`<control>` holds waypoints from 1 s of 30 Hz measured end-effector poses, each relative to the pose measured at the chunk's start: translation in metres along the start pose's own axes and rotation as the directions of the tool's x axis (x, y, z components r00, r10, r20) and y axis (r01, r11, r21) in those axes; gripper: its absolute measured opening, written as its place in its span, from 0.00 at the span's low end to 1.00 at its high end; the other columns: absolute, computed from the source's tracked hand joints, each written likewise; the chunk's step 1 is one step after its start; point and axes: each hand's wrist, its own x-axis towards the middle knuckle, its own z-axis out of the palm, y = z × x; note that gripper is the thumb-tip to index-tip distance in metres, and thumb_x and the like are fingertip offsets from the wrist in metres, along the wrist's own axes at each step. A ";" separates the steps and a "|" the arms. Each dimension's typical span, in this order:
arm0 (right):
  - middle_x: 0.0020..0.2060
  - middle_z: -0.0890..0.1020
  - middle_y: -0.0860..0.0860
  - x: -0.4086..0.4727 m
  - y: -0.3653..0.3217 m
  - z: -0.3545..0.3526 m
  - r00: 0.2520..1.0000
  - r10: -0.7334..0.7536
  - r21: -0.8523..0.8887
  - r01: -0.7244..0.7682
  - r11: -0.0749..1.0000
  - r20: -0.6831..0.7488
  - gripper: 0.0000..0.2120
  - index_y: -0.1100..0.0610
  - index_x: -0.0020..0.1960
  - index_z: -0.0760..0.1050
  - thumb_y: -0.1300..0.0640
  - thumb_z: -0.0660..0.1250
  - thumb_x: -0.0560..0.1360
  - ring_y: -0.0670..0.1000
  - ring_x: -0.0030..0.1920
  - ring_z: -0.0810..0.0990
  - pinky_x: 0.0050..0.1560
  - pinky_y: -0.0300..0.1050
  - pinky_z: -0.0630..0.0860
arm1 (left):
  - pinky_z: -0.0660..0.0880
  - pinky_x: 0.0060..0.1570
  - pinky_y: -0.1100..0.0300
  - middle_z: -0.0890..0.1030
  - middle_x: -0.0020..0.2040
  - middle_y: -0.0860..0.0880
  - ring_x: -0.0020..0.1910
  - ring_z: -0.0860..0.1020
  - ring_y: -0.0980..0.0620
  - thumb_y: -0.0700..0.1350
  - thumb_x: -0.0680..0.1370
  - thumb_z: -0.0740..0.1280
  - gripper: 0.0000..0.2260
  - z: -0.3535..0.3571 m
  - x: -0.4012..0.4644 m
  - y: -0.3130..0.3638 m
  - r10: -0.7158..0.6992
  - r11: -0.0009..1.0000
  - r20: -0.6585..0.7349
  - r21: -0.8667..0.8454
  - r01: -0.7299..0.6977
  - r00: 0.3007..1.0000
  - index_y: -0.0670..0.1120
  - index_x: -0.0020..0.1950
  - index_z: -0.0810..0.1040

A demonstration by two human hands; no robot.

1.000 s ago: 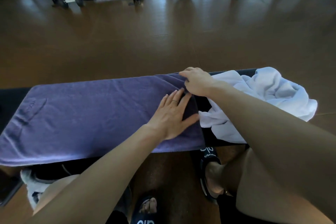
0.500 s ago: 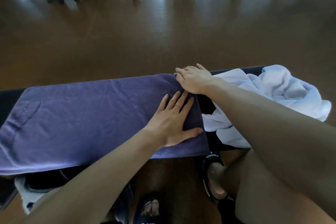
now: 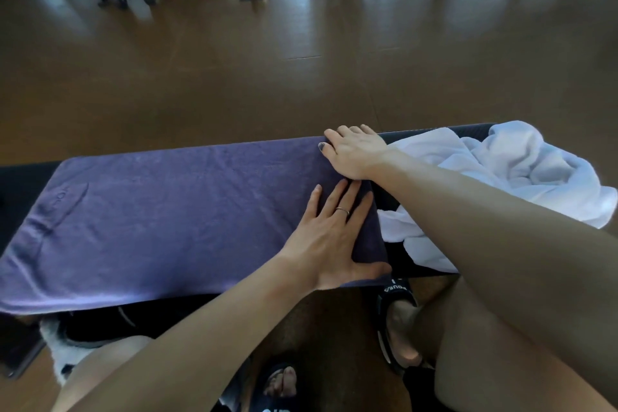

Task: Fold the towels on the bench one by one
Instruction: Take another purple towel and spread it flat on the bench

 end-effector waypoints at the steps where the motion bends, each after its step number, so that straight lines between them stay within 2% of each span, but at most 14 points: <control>1: 0.73 0.69 0.55 0.000 -0.001 0.001 1.000 -0.002 -0.003 0.002 1.000 -0.029 0.26 0.53 0.76 0.63 0.42 0.43 0.84 0.58 0.74 0.66 0.76 0.58 0.55 | 0.37 0.78 0.41 0.37 0.83 0.47 0.81 0.35 0.48 0.77 0.73 0.54 0.51 0.001 -0.003 0.002 0.019 1.000 0.002 0.012 -0.019 1.000 0.48 0.83 0.39; 4: 0.76 0.67 0.54 0.001 -0.006 0.004 0.995 -0.086 0.006 0.087 0.996 -0.058 0.27 0.50 0.80 0.57 0.41 0.42 0.84 0.57 0.76 0.63 0.78 0.59 0.52 | 0.40 0.79 0.41 0.40 0.83 0.47 0.82 0.38 0.48 0.76 0.75 0.55 0.49 0.007 -0.010 0.007 0.055 0.996 -0.033 0.066 -0.052 0.998 0.47 0.83 0.41; 6: 0.76 0.66 0.54 0.003 -0.005 0.006 0.998 -0.068 0.031 0.068 0.997 -0.014 0.27 0.48 0.80 0.55 0.41 0.41 0.84 0.57 0.77 0.62 0.78 0.59 0.51 | 0.41 0.79 0.41 0.41 0.84 0.47 0.82 0.39 0.47 0.75 0.75 0.55 0.48 0.009 -0.011 0.008 0.046 0.997 -0.049 0.065 -0.043 0.998 0.47 0.84 0.42; 10: 0.75 0.68 0.55 0.008 -0.002 0.004 0.999 0.049 0.073 -0.050 0.996 0.009 0.27 0.50 0.77 0.61 0.42 0.40 0.84 0.58 0.75 0.63 0.77 0.60 0.51 | 0.41 0.79 0.41 0.42 0.84 0.47 0.82 0.39 0.48 0.75 0.74 0.56 0.49 0.009 -0.010 0.009 0.038 0.998 -0.056 0.059 -0.035 0.998 0.47 0.84 0.43; 17: 0.74 0.68 0.57 0.008 -0.004 0.003 0.998 0.055 0.068 -0.056 0.996 0.018 0.27 0.50 0.75 0.64 0.42 0.40 0.84 0.60 0.75 0.64 0.77 0.61 0.50 | 0.40 0.79 0.41 0.40 0.83 0.48 0.82 0.38 0.49 0.75 0.74 0.55 0.49 0.008 -0.011 0.011 0.031 0.999 -0.055 0.041 -0.029 0.998 0.47 0.84 0.42; 21: 0.73 0.69 0.58 0.010 0.000 -0.002 0.988 0.112 0.096 -0.102 0.990 -0.103 0.26 0.49 0.76 0.64 0.43 0.41 0.84 0.61 0.74 0.64 0.77 0.61 0.50 | 0.38 0.79 0.42 0.40 0.83 0.48 0.82 0.37 0.50 0.76 0.74 0.56 0.49 0.005 -0.011 0.013 0.021 0.999 -0.063 0.026 -0.019 0.998 0.47 0.84 0.43; 26: 0.74 0.68 0.59 0.005 0.011 0.000 0.992 0.121 0.084 -0.124 0.989 0.040 0.27 0.49 0.77 0.63 0.43 0.39 0.84 0.61 0.74 0.65 0.77 0.61 0.51 | 0.35 0.79 0.53 0.40 0.83 0.45 0.82 0.39 0.49 0.73 0.78 0.54 0.46 0.008 -0.007 0.027 0.040 0.999 -0.087 0.020 -0.038 0.995 0.44 0.83 0.42; 28: 0.72 0.70 0.59 0.005 0.009 -0.001 0.991 0.133 0.078 -0.131 0.988 -0.026 0.26 0.52 0.75 0.66 0.44 0.41 0.84 0.61 0.73 0.67 0.76 0.61 0.54 | 0.36 0.79 0.54 0.40 0.83 0.45 0.82 0.39 0.49 0.72 0.78 0.55 0.46 0.009 -0.007 0.028 0.033 0.999 -0.099 0.006 -0.033 0.995 0.44 0.83 0.41; 30: 0.70 0.73 0.59 0.005 0.008 -0.006 0.972 0.215 0.077 -0.209 0.975 -0.093 0.23 0.55 0.70 0.69 0.47 0.45 0.84 0.62 0.71 0.69 0.74 0.61 0.58 | 0.36 0.79 0.53 0.39 0.83 0.46 0.82 0.39 0.49 0.72 0.78 0.55 0.46 0.008 -0.008 0.029 0.029 1.000 -0.091 0.011 -0.028 0.995 0.44 0.83 0.41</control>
